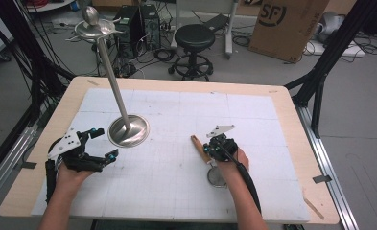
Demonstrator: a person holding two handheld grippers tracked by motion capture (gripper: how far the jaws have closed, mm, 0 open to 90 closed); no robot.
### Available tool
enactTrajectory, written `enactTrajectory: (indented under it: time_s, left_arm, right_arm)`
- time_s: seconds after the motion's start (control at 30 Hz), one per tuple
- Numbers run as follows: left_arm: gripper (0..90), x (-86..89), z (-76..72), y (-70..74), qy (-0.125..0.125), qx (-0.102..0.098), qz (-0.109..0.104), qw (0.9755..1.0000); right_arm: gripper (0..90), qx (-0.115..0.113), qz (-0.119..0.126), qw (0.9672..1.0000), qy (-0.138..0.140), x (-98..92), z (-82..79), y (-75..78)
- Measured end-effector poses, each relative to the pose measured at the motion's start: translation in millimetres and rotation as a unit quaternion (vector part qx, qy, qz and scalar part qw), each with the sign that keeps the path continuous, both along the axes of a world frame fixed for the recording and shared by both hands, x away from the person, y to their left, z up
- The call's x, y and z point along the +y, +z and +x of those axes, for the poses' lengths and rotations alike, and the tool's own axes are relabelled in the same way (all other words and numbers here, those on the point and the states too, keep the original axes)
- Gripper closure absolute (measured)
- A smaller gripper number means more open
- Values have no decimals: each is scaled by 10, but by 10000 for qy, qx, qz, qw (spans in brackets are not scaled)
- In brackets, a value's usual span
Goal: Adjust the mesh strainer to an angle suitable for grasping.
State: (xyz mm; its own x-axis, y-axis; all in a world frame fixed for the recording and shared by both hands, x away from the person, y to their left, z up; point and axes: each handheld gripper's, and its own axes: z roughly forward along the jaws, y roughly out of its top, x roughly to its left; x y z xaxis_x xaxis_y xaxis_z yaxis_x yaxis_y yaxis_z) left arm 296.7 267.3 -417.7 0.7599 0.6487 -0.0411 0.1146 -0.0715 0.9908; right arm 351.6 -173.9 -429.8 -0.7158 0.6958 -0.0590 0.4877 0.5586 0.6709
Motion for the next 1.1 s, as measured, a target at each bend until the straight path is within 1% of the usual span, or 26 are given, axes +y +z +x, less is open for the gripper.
enactTrajectory:
  time_s: [0.07,0.1,0.17,0.2,0.23,0.37,0.43,0.5,0.53,0.57,0.6,0.63,0.77,0.9,1.03,1.07,1.1]
  left_arm:
    - [32,0,-4,4,0,-11,-8,10000]
    - [32,-1,-4,5,-4,-16,-17,10000]
    - [32,-1,-4,6,1,-19,-12,10000]
    - [32,0,-4,7,1,-16,-12,10000]
    - [32,2,-4,7,4,-18,-10,10000]
    - [32,7,-7,14,0,-23,-8,10000]
    - [32,4,-8,15,-9,-29,-15,10000]
    - [32,0,-10,16,-23,-32,3,10000]
    - [32,-1,-9,16,-30,-34,7,10000]
    - [32,-1,-8,16,-32,-32,14,10000]
    - [32,-1,-7,15,-31,-31,25,10000]
    - [32,-1,-7,14,-20,-27,31,10000]
    - [32,2,-5,13,-10,-22,38,10000]
    - [32,-1,-4,9,-16,-10,59,10000]
    - [32,-7,-7,9,-14,-4,55,10000]
    - [32,-6,-7,10,-12,-4,57,10000]
    - [32,-5,-7,10,-11,-6,60,10000]
  right_arm:
    - [894,14,-15,10000,37,31,8,6]
    - [894,11,-60,9999,124,102,21,14]
    - [894,16,-76,9998,173,140,23,20]
    - [893,14,-106,9996,266,210,21,31]
    - [893,17,-108,9995,308,241,17,32]
    - [894,58,-142,9990,424,319,-9,30]
    - [894,80,-132,9982,573,375,-53,38]
    - [894,99,-117,9980,609,387,-66,42]
    - [893,136,-88,9972,726,414,-101,55]
    - [893,136,-88,9972,726,414,-101,55]
    - [893,122,-95,9969,769,422,-110,57]
    - [894,155,-89,9964,831,441,-134,59]
    - [893,147,-65,9958,902,470,-169,53]
    - [894,188,-80,9947,1012,505,-218,45]
    - [889,194,-65,9946,1018,503,-223,45]
    - [873,187,28,9949,996,483,-228,61]
    - [873,187,28,9949,996,483,-228,61]
